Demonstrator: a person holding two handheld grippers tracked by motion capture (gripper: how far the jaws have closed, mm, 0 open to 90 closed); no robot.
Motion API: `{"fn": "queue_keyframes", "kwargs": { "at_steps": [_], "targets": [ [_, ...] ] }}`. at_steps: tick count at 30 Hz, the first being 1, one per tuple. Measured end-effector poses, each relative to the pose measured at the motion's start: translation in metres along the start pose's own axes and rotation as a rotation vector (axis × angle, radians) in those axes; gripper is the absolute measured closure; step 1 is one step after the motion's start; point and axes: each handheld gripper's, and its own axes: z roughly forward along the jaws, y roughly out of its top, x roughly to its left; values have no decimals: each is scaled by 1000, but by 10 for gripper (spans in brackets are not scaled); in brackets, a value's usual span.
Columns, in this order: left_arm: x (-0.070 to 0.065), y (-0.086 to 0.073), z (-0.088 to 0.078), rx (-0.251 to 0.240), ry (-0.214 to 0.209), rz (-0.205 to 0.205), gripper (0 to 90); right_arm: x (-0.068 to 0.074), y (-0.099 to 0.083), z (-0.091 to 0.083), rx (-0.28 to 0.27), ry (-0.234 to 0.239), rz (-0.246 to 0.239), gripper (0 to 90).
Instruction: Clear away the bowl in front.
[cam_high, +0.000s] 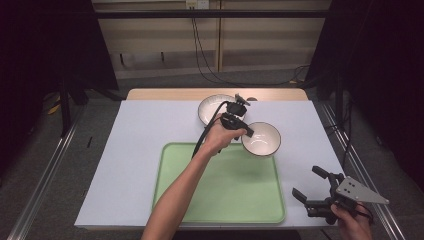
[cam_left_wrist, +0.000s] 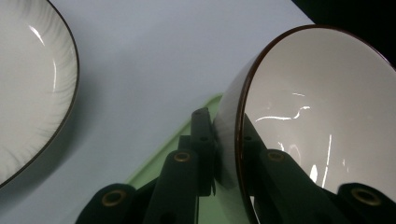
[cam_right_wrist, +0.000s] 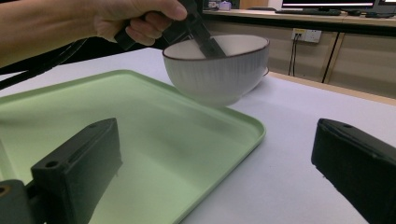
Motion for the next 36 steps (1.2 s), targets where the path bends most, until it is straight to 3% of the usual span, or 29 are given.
{"fn": "queue_keyframes", "kwargs": {
  "at_steps": [16, 26, 29, 31, 33, 36],
  "targets": [
    [8, -4, 28, 42, 23, -18, 823, -1, 0, -1, -3, -5, -2, 10],
    [10, -8, 34, 47, 31, -37, 824, -1, 0, -1, 0, -5, 2, 10],
    [11, -8, 36, 68, 36, -22, 824, -1, 0, 0, -4, -1, -3, 10],
    [11, -9, 39, 56, 41, -36, 824, -1, 0, 0, -4, -1, -4, 10],
    [12, -9, 40, 80, 39, -18, 824, -1, 0, 0, -2, -5, -1, 10],
    [12, -10, 42, 68, 31, -23, 823, -1, 0, -1, 0, -5, 2, 10]
  ]
}}
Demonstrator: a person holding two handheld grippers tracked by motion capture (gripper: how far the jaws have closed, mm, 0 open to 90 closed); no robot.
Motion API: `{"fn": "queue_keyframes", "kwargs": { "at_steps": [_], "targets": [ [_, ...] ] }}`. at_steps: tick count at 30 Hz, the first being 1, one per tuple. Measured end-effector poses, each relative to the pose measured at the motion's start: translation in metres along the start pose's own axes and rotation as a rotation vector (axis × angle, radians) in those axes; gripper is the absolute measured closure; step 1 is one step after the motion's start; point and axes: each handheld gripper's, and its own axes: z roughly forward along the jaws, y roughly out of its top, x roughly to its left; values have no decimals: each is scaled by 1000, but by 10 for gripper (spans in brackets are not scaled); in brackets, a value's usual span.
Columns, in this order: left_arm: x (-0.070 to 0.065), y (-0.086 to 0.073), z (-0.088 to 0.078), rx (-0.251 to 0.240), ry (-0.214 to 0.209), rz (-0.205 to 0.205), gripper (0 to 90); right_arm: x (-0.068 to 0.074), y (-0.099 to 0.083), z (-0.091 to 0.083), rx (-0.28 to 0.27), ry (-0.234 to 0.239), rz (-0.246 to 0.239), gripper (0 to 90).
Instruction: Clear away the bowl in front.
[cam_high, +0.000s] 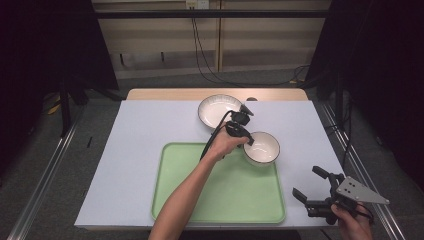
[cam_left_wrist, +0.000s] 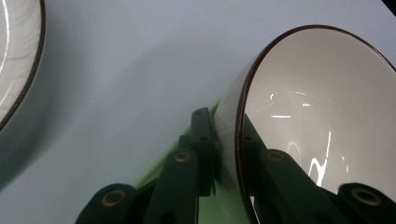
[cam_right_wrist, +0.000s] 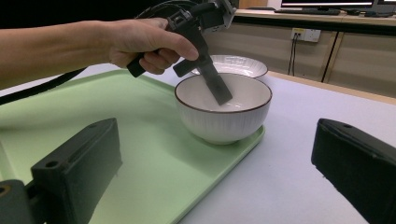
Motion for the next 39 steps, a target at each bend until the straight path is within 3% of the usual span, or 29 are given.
{"fn": "queue_keyframes", "kwargs": {
  "at_steps": [4, 9, 15, 24, 25, 26, 28, 30, 33, 34, 35, 36, 37, 39],
  "targets": [
    [-3, 0, 1, -13, 23, -10, 824, 0, 0, 0, 2, 3, 0, 10],
    [-4, 1, 2, 6, 32, 6, 825, 0, 0, 0, 1, 0, -1, 10],
    [-2, 1, 1, 12, 25, 7, 824, 0, 0, 1, -2, 3, -5, 10],
    [-3, -2, 2, -29, 12, 13, 795, 0, 0, 1, -2, 3, -4, 10],
    [-3, -2, 0, -10, 18, 46, 781, 0, 0, 1, -2, 2, -3, 10],
    [-3, -3, 0, -16, 36, 51, 765, 0, 0, 1, 4, 2, 2, 10],
    [-3, -4, -2, -28, 27, 58, 695, 0, 0, 1, 3, 1, 2, 10],
    [-3, -4, -5, -26, 55, 81, 616, 0, 0, 1, 3, 1, 3, 10],
    [-3, -5, -8, -39, 69, 88, 352, 1, 0, 1, 2, 1, 1, 10],
    [-4, -8, -11, -79, 56, 98, 301, 0, 0, 1, 2, 2, 0, 10],
    [-6, -9, -13, -89, 75, 91, 252, 0, 0, 1, 3, 3, 1, 10],
    [-6, -10, -14, -88, 93, 100, 142, 0, -1, 2, 10, 5, -2, 10],
    [-7, -10, -17, -105, 92, 107, 75, 0, -1, 3, 8, 4, 4, 10],
    [-6, -11, -21, -132, 46, 129, 58, -1, -1, 3, 14, 8, 3, 10]
  ]
}}
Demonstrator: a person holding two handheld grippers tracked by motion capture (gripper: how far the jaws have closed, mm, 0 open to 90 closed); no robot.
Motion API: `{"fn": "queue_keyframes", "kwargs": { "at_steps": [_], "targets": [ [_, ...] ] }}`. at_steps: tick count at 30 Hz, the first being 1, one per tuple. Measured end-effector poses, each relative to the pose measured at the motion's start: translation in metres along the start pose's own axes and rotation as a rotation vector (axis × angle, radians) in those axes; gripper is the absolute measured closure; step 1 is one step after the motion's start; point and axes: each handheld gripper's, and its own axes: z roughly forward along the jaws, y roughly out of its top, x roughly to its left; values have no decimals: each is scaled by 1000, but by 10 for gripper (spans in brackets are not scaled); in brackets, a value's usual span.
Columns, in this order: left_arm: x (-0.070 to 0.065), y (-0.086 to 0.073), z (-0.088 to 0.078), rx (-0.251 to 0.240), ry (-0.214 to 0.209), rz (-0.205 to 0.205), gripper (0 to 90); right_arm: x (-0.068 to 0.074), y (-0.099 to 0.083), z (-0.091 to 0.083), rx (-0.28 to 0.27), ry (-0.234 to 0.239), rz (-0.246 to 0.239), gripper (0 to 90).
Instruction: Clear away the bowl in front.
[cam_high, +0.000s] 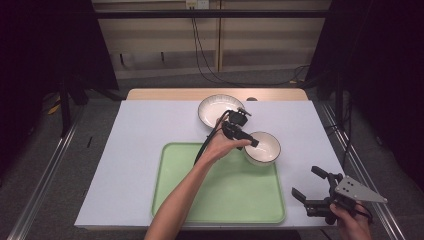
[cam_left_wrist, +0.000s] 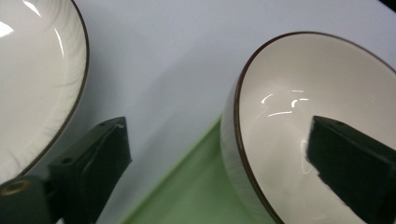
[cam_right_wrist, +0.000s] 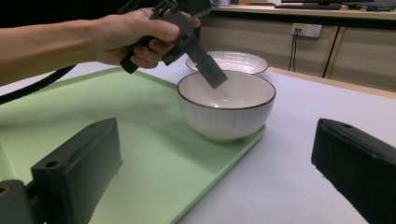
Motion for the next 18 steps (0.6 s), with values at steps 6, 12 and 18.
{"fn": "queue_keyframes", "kwargs": {
  "at_steps": [6, 12, 18],
  "targets": [
    [-4, -2, -14, -92, 42, 4, 26, 1, 0, 0, 2, -4, -3, 10],
    [-7, -6, -31, -145, 71, 62, 40, 1, 1, 0, 0, -4, -2, 10],
    [-13, -16, -52, -192, 143, 83, 36, 0, 0, 0, 0, -1, -2, 10]
  ]
}}
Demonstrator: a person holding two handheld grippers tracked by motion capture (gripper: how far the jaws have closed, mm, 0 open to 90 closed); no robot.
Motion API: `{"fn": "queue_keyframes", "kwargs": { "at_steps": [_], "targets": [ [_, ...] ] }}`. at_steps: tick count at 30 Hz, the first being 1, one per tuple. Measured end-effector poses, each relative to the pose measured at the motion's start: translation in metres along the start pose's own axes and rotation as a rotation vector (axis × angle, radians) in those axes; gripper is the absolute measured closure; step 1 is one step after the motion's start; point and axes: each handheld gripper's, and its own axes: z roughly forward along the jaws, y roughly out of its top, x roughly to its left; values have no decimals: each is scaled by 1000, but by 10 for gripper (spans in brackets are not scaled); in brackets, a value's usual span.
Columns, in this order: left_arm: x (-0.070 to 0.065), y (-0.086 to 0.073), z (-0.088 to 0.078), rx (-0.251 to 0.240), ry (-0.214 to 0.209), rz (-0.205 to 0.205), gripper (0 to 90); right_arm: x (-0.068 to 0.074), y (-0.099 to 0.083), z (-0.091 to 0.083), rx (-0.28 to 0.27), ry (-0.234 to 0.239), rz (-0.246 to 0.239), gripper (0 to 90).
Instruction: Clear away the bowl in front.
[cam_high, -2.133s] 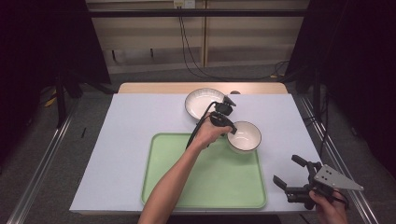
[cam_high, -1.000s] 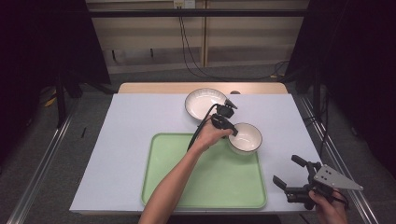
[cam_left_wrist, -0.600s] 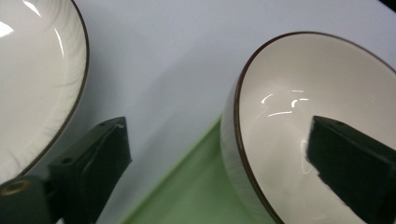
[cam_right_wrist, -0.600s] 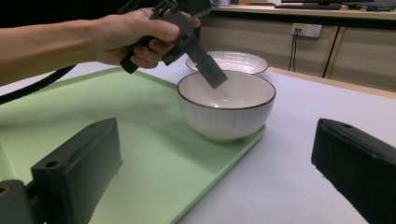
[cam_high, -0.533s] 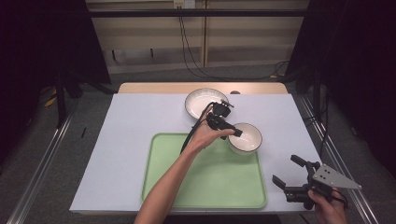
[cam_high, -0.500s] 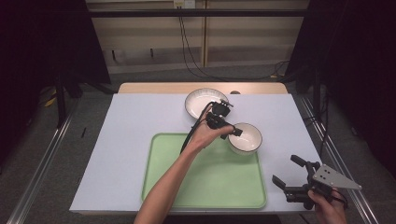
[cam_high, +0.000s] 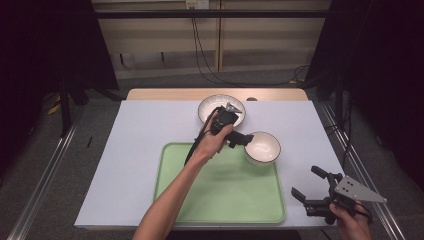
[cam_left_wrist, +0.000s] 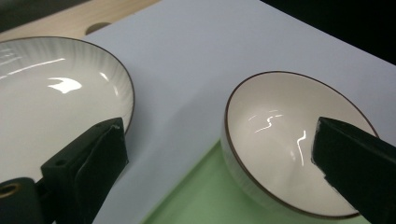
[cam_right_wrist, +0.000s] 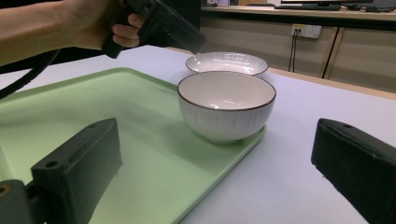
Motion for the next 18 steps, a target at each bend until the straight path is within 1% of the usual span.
{"fn": "queue_keyframes", "kwargs": {
  "at_steps": [1, 3, 4, 5, 6, 7, 8, 9, 10, 11, 12, 14, 16, 17, 18],
  "targets": [
    [1, -2, -5, -13, 4, -2, 32, 0, 0, 0, -3, -2, -4, 10],
    [2, -6, -12, -35, 12, -20, 28, 0, 0, 0, -3, 2, -1, 10],
    [2, -9, -16, -55, 24, -24, 25, 1, 1, 0, -2, -4, 4, 10],
    [2, -11, -19, -68, 46, -20, 26, 1, 1, 0, -6, -5, -5, 10],
    [2, -14, -22, -78, 55, -21, 29, 1, 1, 0, -6, -6, -6, 10],
    [2, -16, -25, -67, 71, -21, 25, 1, 1, 0, -7, -6, -6, 10],
    [4, -19, -29, -82, 76, -21, 27, 1, 1, 0, -9, -4, -11, 10],
    [4, -20, -32, -86, 87, -32, 30, 1, 1, 0, -7, -5, -7, 10],
    [5, -22, -36, -84, 107, -29, 30, 1, 1, 1, -6, -4, -8, 10],
    [6, -23, -40, -87, 115, -26, 32, 1, 1, 1, -6, -5, -9, 10],
    [6, -26, -44, -99, 113, -37, 31, 1, 1, 1, -6, -5, -8, 10],
    [6, -30, -51, -98, 140, -32, 30, 1, 1, 1, -9, -8, -12, 10],
    [7, -36, -57, -110, 156, -26, 30, 1, 1, 0, -13, -6, -9, 10],
    [8, -38, -61, -104, 160, -28, 31, 1, 1, 0, -11, -5, -10, 10],
    [9, -41, -64, -118, 151, -36, 33, 1, 1, 1, -11, -5, -13, 10]
  ]
}}
